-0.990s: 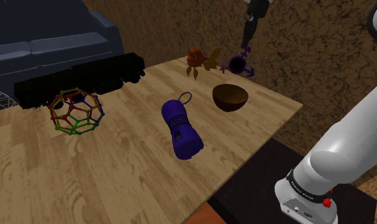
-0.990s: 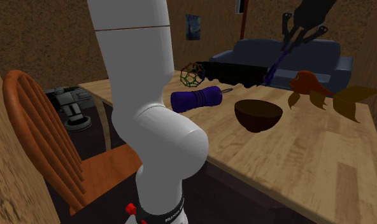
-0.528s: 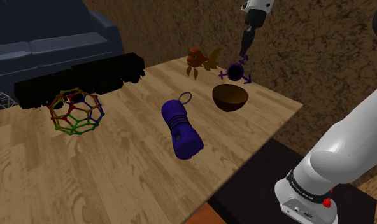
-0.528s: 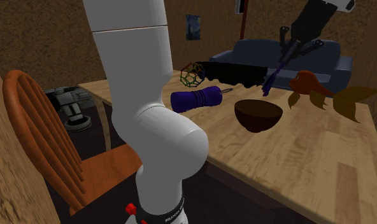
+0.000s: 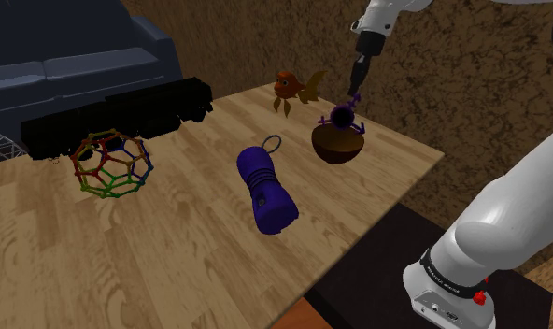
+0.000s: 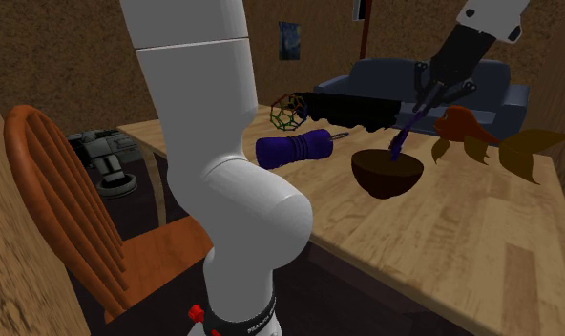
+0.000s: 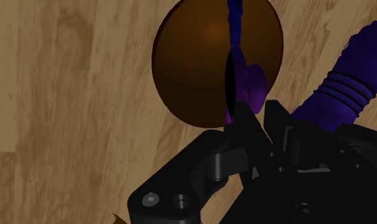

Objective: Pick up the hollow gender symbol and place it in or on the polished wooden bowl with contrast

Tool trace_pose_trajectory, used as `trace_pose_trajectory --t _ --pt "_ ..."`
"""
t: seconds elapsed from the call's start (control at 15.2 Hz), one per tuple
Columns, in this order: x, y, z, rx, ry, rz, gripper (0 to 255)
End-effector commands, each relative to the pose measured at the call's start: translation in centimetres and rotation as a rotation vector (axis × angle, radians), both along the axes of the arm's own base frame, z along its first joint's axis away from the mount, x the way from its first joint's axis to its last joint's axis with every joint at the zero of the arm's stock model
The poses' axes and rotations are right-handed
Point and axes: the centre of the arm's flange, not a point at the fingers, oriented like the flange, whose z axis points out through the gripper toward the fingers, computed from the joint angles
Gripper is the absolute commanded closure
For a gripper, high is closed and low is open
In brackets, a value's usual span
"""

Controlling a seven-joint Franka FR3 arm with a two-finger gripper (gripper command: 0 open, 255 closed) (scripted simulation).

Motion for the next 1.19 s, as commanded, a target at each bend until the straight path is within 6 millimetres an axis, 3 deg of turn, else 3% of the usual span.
trace_pose_trajectory --t 0.0,0.53,0.59,0.92,1.12 --pt "0.0 0.0 -1.1 0.000 -0.001 0.000 255" --pt "0.0 0.0 -1.4 0.000 -0.001 0.000 255" --pt "0.0 0.0 -1.4 0.000 -0.001 0.000 0" --pt "0.0 0.0 -1.4 0.000 -0.001 0.000 0" --pt "0.2 -1.5 2.2 0.000 -0.001 0.000 0"
